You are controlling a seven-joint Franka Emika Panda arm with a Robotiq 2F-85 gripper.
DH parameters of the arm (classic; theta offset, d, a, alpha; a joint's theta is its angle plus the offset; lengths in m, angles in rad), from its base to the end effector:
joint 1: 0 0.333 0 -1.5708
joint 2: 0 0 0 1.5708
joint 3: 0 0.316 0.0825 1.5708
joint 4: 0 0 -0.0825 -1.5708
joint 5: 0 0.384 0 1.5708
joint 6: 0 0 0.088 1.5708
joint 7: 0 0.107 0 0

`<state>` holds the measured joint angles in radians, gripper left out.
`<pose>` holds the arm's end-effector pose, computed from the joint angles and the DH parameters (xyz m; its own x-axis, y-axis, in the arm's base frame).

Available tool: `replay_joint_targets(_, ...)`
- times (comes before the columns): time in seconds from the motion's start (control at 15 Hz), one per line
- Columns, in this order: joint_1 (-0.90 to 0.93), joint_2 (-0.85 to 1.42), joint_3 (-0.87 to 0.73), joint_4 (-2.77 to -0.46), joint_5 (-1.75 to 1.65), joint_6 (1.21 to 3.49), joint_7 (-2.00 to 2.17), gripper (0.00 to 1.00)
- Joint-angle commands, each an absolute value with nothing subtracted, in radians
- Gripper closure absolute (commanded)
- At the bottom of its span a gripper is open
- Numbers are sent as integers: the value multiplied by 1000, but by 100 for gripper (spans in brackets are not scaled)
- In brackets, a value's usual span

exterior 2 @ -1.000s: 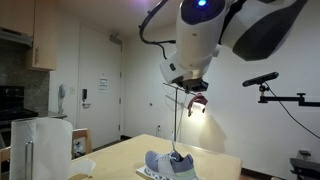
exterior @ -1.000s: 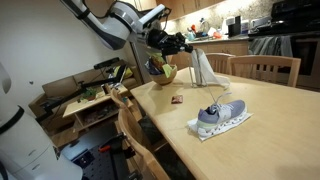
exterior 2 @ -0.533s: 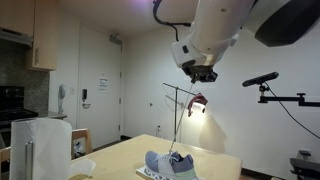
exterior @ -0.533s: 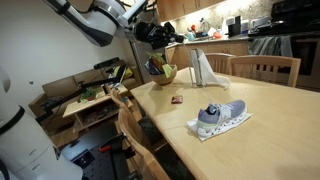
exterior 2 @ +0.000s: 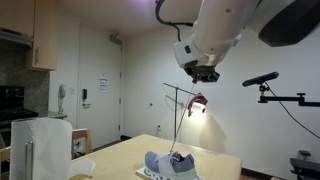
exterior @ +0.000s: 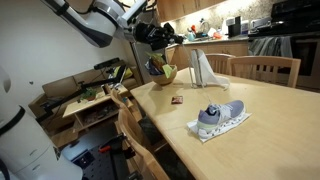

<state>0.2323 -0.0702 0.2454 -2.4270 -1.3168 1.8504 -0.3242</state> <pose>0.4404 0.1423 0.3463 0.2713 0.4997 -0.8226 0.8504 0.2758 0.4480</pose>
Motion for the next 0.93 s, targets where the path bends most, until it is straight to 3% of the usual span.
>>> replay_joint_targets(0.0, 243, -71, 246, -2425, -1319, 1845, -302, 99)
replay_joint_targets(0.07, 244, -79, 246, -2427, -1309, 1841, -300, 71)
replay_joint_targets(0.2, 244, -86, 245, -2430, -1301, 1838, -295, 64)
replay_joint_targets(0.73, 232, -79, 226, -2430, -1289, 1875, -306, 4)
replay_joint_targets(0.87, 227, -69, 219, -2428, -1287, 1902, -324, 0)
